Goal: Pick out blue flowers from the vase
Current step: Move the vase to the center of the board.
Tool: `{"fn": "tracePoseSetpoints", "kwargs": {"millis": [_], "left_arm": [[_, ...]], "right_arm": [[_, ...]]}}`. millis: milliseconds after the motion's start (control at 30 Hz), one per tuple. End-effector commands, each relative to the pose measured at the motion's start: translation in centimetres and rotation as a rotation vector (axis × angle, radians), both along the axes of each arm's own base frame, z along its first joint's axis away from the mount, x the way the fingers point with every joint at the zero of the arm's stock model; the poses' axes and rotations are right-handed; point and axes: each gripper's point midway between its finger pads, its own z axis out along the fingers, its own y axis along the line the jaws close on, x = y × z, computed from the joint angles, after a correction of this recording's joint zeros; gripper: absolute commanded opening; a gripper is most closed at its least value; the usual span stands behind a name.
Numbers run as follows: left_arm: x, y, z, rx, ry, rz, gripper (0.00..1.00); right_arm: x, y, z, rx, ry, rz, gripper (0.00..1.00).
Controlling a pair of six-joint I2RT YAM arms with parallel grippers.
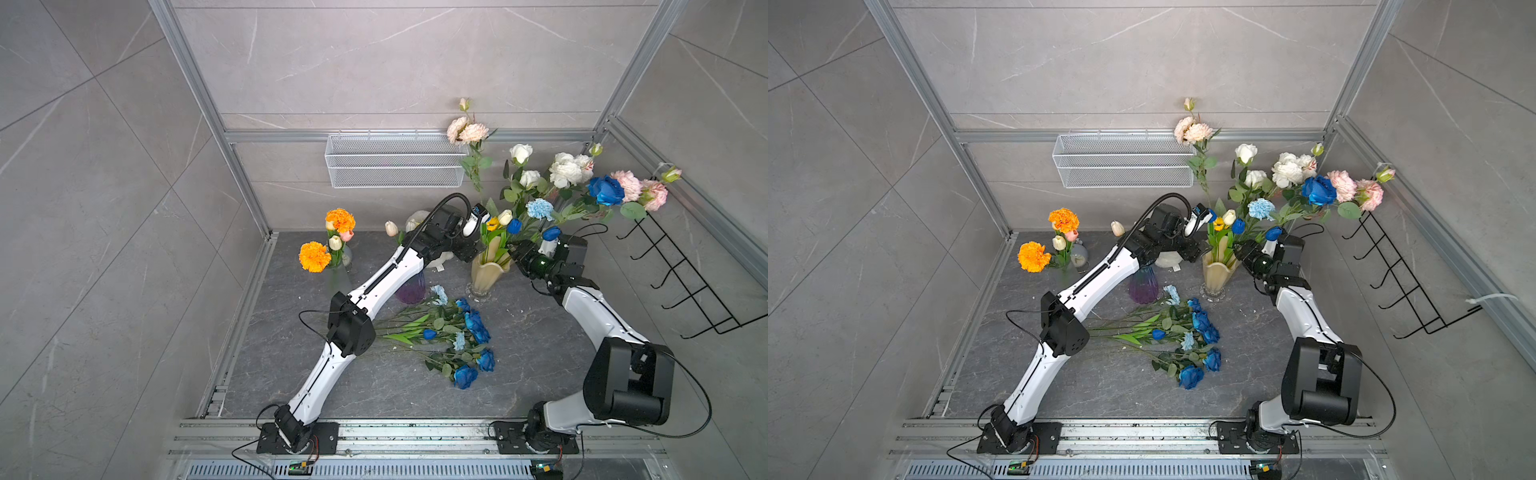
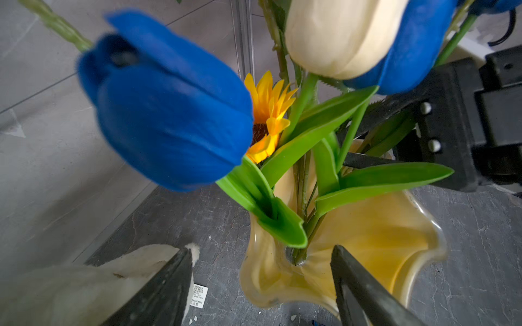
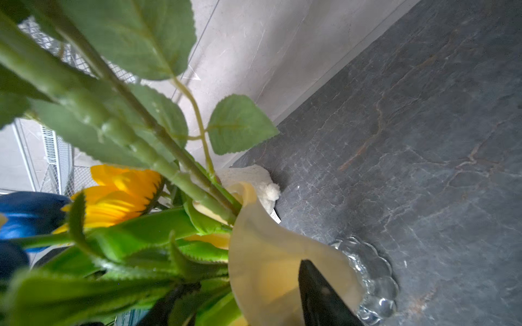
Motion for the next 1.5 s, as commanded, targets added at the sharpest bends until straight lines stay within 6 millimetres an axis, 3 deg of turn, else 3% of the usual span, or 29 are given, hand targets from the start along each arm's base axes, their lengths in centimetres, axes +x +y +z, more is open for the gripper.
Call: {"fn": "tracePoseSetpoints", "kwargs": {"millis": [0,67,267,567,733,1100,1133,1167,1467], "left_arm": [[-0.4,0.0,3.7,-0.055,-0.061,0.001,0.79],[-0.4,0.1,3.8,-0.051,-0.063,0.000,0.79],[-0.5,0.2,4.1,-0.043,-0.080,-0.001,0.79],[-0.6,0.2,4.0,-0.039,-0.081,0.003,0.79],[-0.3,0.7,4.6,-0.032,-0.099,0.038,0.78],[-0.1,1.5,4.8,-0.016,-0.116,0.069,0.77],[-0.6,1.9,6.6,-0.036,-0.135,0.071,0.77],[-0.7,2.0,6.9,-0.038,-0.140,0.071,0.77],[-1.0,2.3,7.5,-0.034,-0.155,0.078,0.77]], "right_arm": [[-0.9,0.7,-0.1,-0.088,0.079,0.031,0.43],[-1.4,0.2,0.1,-0.127,0.103,0.015,0.34],[-1.9,0.1,0.7,-0.182,0.157,0.028,0.22],[-2.5,1.2,0.0,-0.249,0.167,0.080,0.18],[-3.0,1.6,-0.9,-0.275,0.169,0.113,0.00],[-4.5,1.7,-0.4,-0.309,0.143,0.132,0.00],[-4.8,1.8,-0.3,-0.312,0.139,0.140,0.00],[-5.0,1.9,-0.2,-0.315,0.136,0.146,0.00],[-7.5,3.0,-0.8,-0.292,0.116,0.196,0.00]]}}
